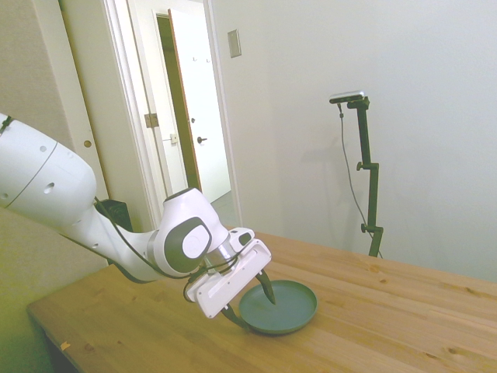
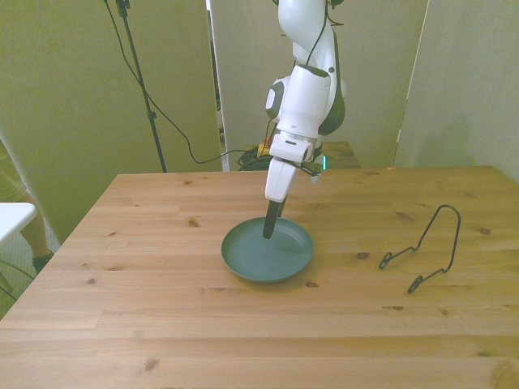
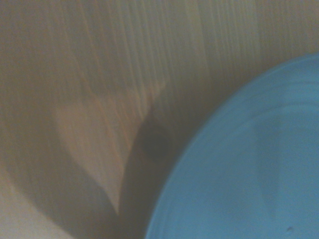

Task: Load the plate

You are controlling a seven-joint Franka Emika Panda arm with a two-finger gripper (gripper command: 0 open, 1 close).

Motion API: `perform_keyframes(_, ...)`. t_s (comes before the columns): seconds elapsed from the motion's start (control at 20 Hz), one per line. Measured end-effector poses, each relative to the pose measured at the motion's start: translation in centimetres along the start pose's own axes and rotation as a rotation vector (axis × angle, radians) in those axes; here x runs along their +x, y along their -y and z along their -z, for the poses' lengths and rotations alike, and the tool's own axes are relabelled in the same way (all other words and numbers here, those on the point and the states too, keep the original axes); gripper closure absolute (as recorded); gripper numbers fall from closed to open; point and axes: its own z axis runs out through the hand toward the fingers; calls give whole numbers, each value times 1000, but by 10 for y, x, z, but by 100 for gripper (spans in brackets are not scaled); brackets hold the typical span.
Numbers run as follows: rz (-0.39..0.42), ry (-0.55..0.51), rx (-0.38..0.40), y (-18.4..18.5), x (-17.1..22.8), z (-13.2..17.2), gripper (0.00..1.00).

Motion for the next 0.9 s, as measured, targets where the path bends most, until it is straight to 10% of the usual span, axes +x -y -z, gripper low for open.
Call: perform_keyframes(0.9, 38, -20, -14, 1, -3, -14, 100)
